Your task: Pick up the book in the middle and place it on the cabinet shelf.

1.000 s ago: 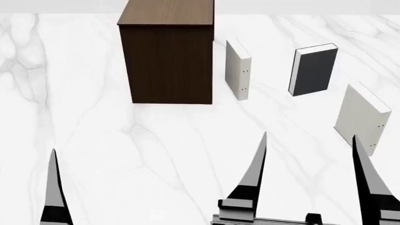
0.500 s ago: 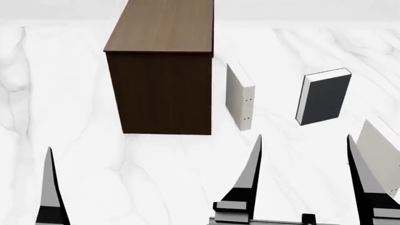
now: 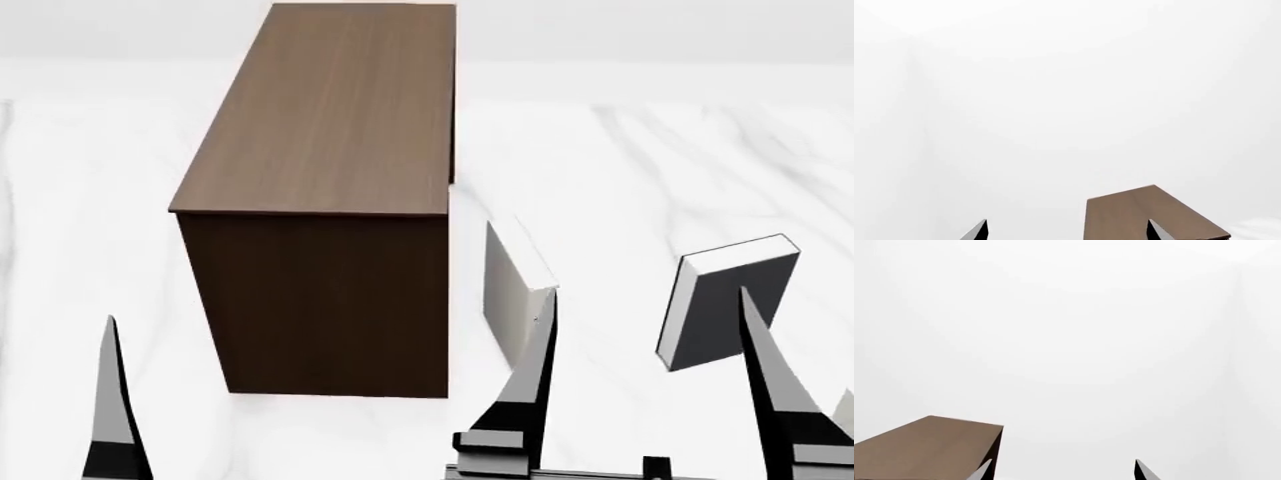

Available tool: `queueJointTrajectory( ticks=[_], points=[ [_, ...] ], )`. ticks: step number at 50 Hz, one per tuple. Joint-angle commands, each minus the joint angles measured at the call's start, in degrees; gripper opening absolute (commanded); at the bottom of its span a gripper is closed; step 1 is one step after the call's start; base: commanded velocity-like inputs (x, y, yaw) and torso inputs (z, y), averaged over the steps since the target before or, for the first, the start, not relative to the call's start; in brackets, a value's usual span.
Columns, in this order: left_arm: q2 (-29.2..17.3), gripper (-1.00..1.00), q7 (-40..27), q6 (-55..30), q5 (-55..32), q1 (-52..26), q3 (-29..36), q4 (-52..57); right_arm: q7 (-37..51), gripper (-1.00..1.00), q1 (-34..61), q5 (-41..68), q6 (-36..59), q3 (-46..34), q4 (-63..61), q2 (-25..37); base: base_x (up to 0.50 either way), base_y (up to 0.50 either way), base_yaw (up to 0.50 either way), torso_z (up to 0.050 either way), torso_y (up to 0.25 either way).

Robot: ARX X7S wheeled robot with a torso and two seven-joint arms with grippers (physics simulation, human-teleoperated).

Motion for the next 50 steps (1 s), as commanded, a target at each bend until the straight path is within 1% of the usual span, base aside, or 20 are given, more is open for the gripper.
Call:
queueJointTrajectory(
  ticks=[1,26,30,32,34,36,37,39,40,41,46,50],
  points=[
    [0.9,1.0,2.63,1.45,-2.05,0.46,-1.55,0.4,-0.95,1.0,-0.33,-0.67,0.22,1.19,-0.4,-0.8,0.5,0.0,0.0,0.0,0.0],
    [0.26,1.0,1.64,1.72,-2.81,0.44,-1.21,0.01,-0.09,1.0,-0.18,-0.23,0.2,0.87,-0.09,-0.21,0.5,0.0,0.0,0.0,0.001],
    [0.11,1.0,1.46,1.85,-3.18,0.39,-1.37,-0.3,0.12,1.0,-0.66,0.12,-1.34,0.92,1.0,-0.03,0.5,0.0,0.0,0.0,0.0],
    [0.05,1.0,1.37,1.84,-3.21,0.33,-1.33,-0.32,-0.3,1.0,-0.5,0.91,-0.14,1.16,1.18,-0.18,0.5,0.0,0.0,0.0,0.005],
    [0.0,1.0,1.31,1.75,-3.24,0.25,-1.29,-0.31,-0.1,1.0,-1.05,0.22,-1.29,0.18,1.92,0.38,0.0,0.0,0.0,0.0,0.006],
    [-0.06,1.0,1.25,1.72,-3.37,0.24,-1.36,-0.29,1.16,1.0,-2.29,-0.11,-5.41,0.7,2.38,0.4,0.0,0.0,0.0,0.0,0.0],
    [-0.05,1.0,1.26,1.6,-3.41,0.21,-1.33,-0.24,0.31,1.0,-2.57,0.99,-4.98,0.97,2.02,0.63,0.0,0.0,0.0,0.0,0.0],
    [-0.15,1.0,1.12,1.78,-3.52,0.25,-1.32,-0.39,-1.01,1.0,-3.95,4.25,-8.94,2.49,2.08,0.84,0.0,0.0,0.0,0.0,0.0],
    [-0.18,1.0,1.08,1.8,-3.56,0.25,-1.29,-0.42,-3.14,1.0,-5.05,7.59,-12.01,3.22,1.86,1.34,0.0,0.0,0.0,0.0,0.0],
    [-0.26,1.0,0.98,2.02,-3.69,0.31,-1.33,-0.6,-2.1,1.0,-4.92,7.04,-10.39,3.77,1.13,0.92,0.0,0.0,0.0,0.0,0.0],
    [-0.41,1.0,0.79,1.89,-3.71,0.32,-1.15,-0.43,-2.41,1.0,-5.2,9.09,-11.06,4.5,1.41,0.86,0.0,0.0,-0.04,0.0,0.0],
    [-0.45,1.0,0.75,1.5,-3.6,0.24,-0.93,-0.13,-2.14,1.0,-5.38,9.94,-11.5,4.91,1.58,0.8,-0.02,0.0,-0.5,0.0,0.0]
  ],
)
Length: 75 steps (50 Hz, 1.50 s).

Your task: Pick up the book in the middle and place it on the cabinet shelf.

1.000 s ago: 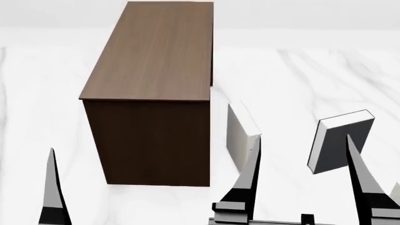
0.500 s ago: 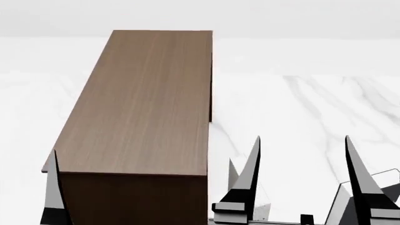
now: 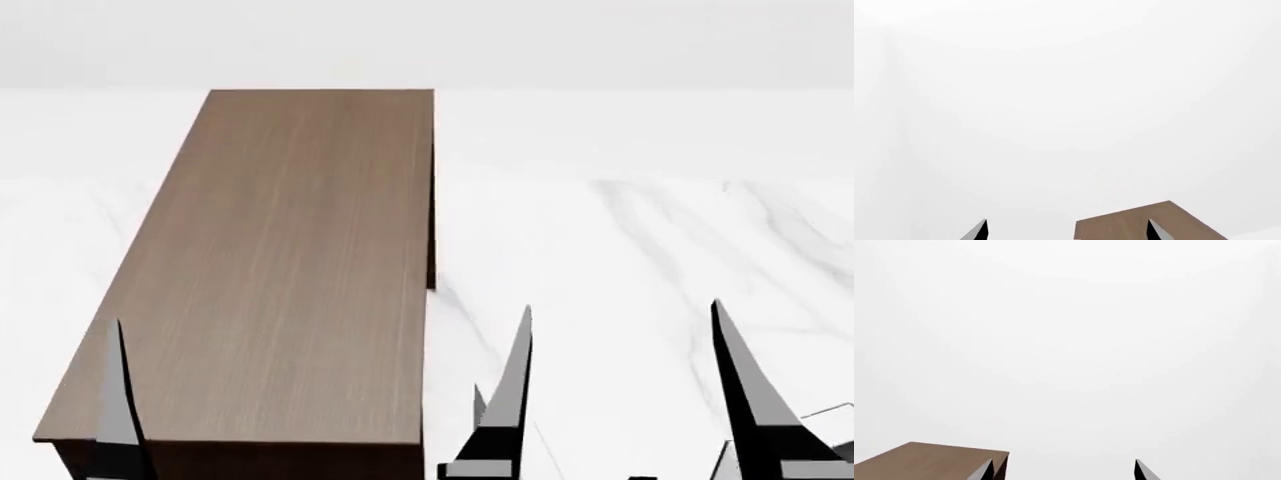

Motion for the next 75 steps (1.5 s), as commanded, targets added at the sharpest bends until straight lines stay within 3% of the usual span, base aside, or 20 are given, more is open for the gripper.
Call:
queueJointTrajectory(
  ticks=[1,27,63,75],
  points=[
    [0.94,1.0,2.67,1.24,-2.02,0.38,-1.41,0.58,-1.71,1.0,-1.79,3.06,-3.02,3.18,-0.22,-0.8,-0.02,0.0,-0.5,0.0,0.0],
    [0.23,1.0,2.1,1.04,-2.54,0.13,-1.04,-0.01,1.03,1.0,-0.64,4.08,0.58,3.18,0.5,-0.58,-0.02,0.0,-0.49,0.001,0.0],
    [1.18,1.0,2.43,-1.16,-5.22,-0.27,-2.26,0.98,3.57,1.0,0.22,1.89,3.55,1.03,0.79,1.11,0.0,0.0,0.0,0.05,-0.012],
    [0.17,1.0,2.59,-2.68,-2.83,-0.74,0.41,0.66,3.91,1.0,0.32,2.33,3.78,0.65,0.89,1.35,0.0,0.0,0.0,0.043,-0.132]
  ],
)
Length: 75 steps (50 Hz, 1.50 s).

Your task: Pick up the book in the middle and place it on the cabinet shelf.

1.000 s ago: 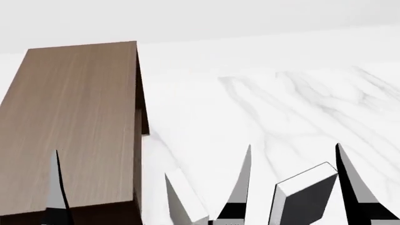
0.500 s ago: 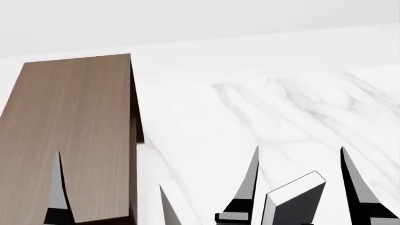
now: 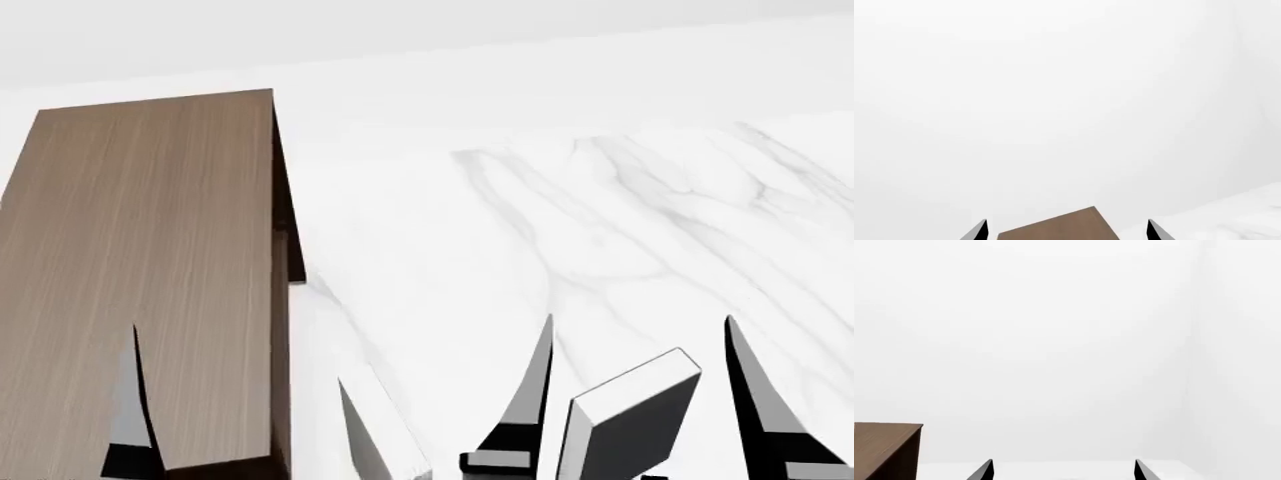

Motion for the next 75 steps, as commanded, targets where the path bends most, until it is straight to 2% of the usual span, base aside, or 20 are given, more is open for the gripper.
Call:
queueJointTrajectory(
  ticks=[1,14,15,17,21,29,32,34,37,39,40,44,45,49,52,56,60,64,67,75],
  points=[
    [0.77,1.0,3.16,0.4,-0.97,0.12,-0.58,0.19,-0.9,1.0,-0.01,-0.65,0.94,0.83,-0.54,-0.78,0.0,0.0,0.0,0.033,-0.229],
    [1.37,1.0,3.28,1.48,-2.06,0.41,-1.46,1.22,-0.58,1.0,-0.03,-0.48,0.74,0.43,0.01,-0.27,0.0,0.0,0.0,0.034,-0.225],
    [2.4,1.0,3.63,1.81,-4.45,0.63,-3.15,1.41,-0.55,1.0,-0.03,-0.49,0.67,0.38,0.14,-0.24,0.0,0.0,0.0,0.0,0.0],
    [2.64,1.0,4.1,1.01,-3.15,0.44,-2.91,1.69,-0.48,1.0,-0.02,-0.49,0.75,0.29,0.14,-0.17,0.0,0.0,0.0,0.0,0.0],
    [6.69,1.0,9.0,2.26,-0.13,1.45,-4.53,1.78,-0.3,1.0,-0.07,-0.56,0.64,0.06,0.39,-0.06,0.0,0.0,0.0,0.0,0.0],
    [7.51,1.0,8.84,2.11,-1.29,2.05,-4.81,1.76,-0.15,1.0,0.18,1.08,1.59,0.83,-0.53,-0.61,0.0,0.0,0.0,0.0,0.0],
    [7.67,1.0,8.67,2.84,-2.86,3.47,-5.63,1.81,0.83,1.0,2.28,1.81,6.36,2.56,-4.05,-1.0,0.0,0.0,0.0,0.0,0.0],
    [7.55,1.0,8.33,2.79,-2.92,3.58,-5.45,1.79,0.7,1.0,8.82,5.8,15.0,4.95,-6.74,-2.15,0.0,0.0,0.0,0.0,0.0],
    [7.42,1.0,8.16,2.57,-2.91,3.4,-4.97,1.76,0.66,1.0,19.89,9.09,24.68,5.35,-4.42,-4.37,0.0,0.0,0.0,0.0,0.0],
    [7.46,1.0,8.18,2.09,-2.69,3.05,-4.97,1.78,0.69,1.0,24.9,11.05,27.75,7.27,-1.24,-6.91,0.0,0.0,0.0,0.0,0.0],
    [7.27,1.0,7.95,1.74,-2.98,2.77,-5.36,1.7,0.94,1.0,29.43,10.78,29.21,6.41,2.63,-7.24,0.0,0.0,0.0,0.0,0.0],
    [6.57,1.0,7.06,1.29,-3.65,2.31,-5.73,1.51,2.51,1.0,36.58,9.58,30.88,5.54,10.78,-8.39,0.0,0.0,0.0,0.0,0.0],
    [6.42,1.0,6.79,1.13,-3.52,2.21,-5.78,1.46,3.9,1.0,40.52,8.15,31.53,4.92,16.32,-8.8,0.0,0.0,0.0,0.0,0.0],
    [5.9,1.0,6.2,1.14,-2.57,2.23,-4.94,1.43,5.99,1.0,47.09,5.37,30.24,3.2,26.81,-8.98,0.0,0.0,0.0,0.0,0.0],
    [5.84,1.0,6.43,0.86,-1.28,2.15,-4.24,1.66,4.41,1.0,50.77,9.13,30.17,8.52,33.13,-12.15,0.0,0.0,0.0,0.0,0.0],
    [7.07,1.0,8.15,1.29,-0.41,2.29,-5.74,1.76,5.49,1.0,55.05,7.07,27.28,6.47,40.06,-11.45,0.0,0.0,0.0,0.0,0.0],
    [7.28,1.0,8.26,1.33,-1.08,2.09,-6.87,1.71,9.97,1.0,60.52,7.14,27.05,11.07,50.18,-14.23,0.0,0.0,0.0,0.0,0.0],
    [6.81,1.0,7.54,1.09,-1.62,1.91,-6.93,1.59,16.46,1.0,63.32,5.57,22.7,11.67,56.29,-15.09,0.0,0.0,0.0,0.0,0.0],
    [6.58,1.0,7.17,0.91,-1.75,1.77,-6.79,1.51,23.35,1.0,68.72,13.58,18.91,13.67,68.44,-15.62,0.0,0.0,0.0,0.0,0.0],
    [6.49,1.0,7.0,2.22,-5.19,1.88,-8.74,1.17,30.09,1.0,78.45,13.16,6.02,9.12,95.37,-15.35,0.0,0.0,0.0,0.0,0.0]
  ],
)
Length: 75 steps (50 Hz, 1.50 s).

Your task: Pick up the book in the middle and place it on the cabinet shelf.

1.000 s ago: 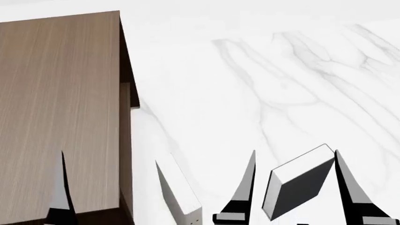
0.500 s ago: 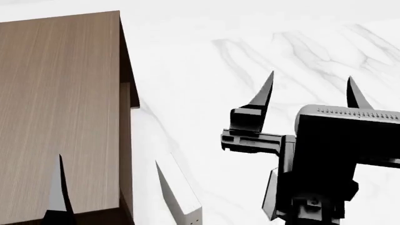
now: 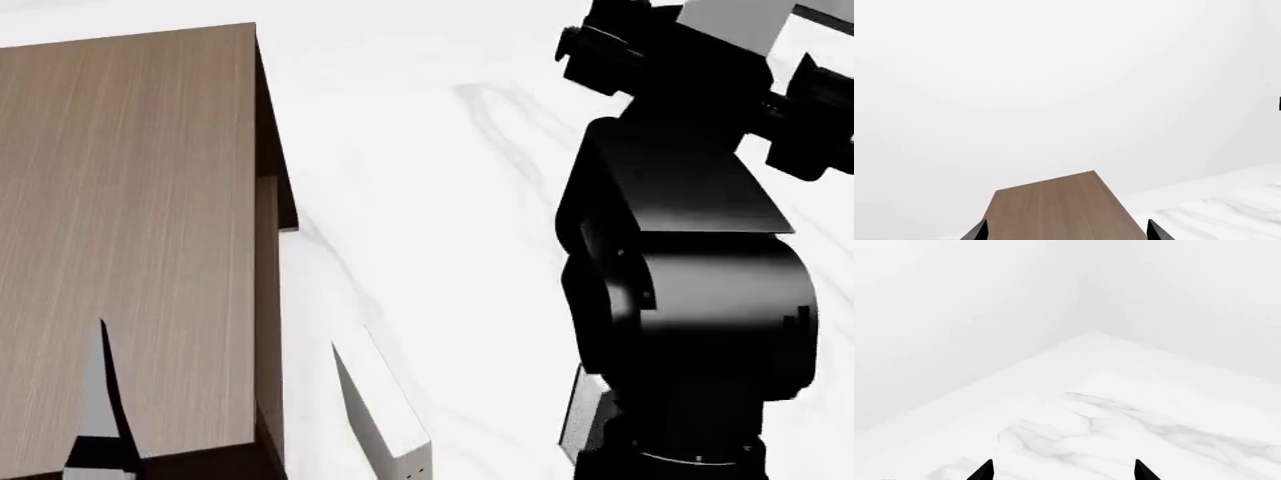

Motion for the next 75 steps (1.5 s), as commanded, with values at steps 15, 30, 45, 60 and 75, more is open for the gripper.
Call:
queueJointTrajectory(
  ticks=[15,30,45,60,75],
  points=[
    [-0.97,1.0,-0.1,3.43,-6.98,0.82,-3.15,-1.68,9.41,1.0,27.84,0.31,-24.02,-6.61,62.78,-1.98,0.0,0.0,0.0,0.0,0.0],
    [-2.07,1.0,-1.49,2.24,-7.24,0.19,-1.89,-1.21,27.33,1.0,26.89,-1.91,-8.24,1.07,63.58,-0.81,0.0,0.0,0.0,0.0,0.0],
    [-3.03,1.0,-2.68,2.14,-8.36,-0.05,-2.06,-1.21,26.76,1.0,26.01,-5.66,-5.96,8.76,63.59,-2.26,0.0,0.0,0.0,0.0,0.0],
    [-3.69,1.0,-3.43,2.02,-9.09,-0.03,-1.68,-0.96,23.97,1.0,23.02,-5.99,-7.58,13.33,63.59,-2.45,0.0,0.0,0.0,0.0,0.0],
    [-4.28,1.0,-4.28,2.02,-9.77,-0.24,-1.91,-1.04,22.97,1.0,20.7,-6.74,-8.24,14.23,63.6,-2.56,0.0,0.0,0.0,0.0,0.0]
  ],
)
